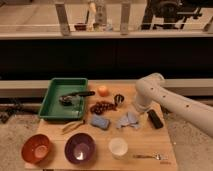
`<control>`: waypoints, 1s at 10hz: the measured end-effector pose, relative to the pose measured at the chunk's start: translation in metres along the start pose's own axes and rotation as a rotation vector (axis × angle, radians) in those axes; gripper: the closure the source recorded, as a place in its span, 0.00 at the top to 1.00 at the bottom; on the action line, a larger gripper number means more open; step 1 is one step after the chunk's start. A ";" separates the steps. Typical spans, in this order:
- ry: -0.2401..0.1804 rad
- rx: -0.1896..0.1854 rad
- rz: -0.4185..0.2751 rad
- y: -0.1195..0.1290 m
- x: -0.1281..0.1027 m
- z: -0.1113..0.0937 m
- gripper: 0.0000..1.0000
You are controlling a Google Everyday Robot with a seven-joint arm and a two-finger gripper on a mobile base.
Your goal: Place towel in metal cup
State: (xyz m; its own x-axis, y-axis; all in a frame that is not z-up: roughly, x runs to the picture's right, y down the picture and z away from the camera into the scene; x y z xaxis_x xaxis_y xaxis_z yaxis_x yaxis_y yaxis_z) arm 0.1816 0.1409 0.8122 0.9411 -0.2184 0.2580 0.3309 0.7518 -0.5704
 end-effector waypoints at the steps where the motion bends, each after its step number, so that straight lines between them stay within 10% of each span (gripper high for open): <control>1: -0.002 -0.003 -0.001 -0.001 0.000 0.005 0.80; 10: -0.024 -0.019 -0.002 -0.005 -0.006 0.047 0.80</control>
State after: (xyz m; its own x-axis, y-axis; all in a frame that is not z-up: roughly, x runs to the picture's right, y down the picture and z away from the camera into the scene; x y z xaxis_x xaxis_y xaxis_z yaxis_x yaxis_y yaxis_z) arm 0.1716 0.1675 0.8499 0.9386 -0.2046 0.2777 0.3341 0.7393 -0.5846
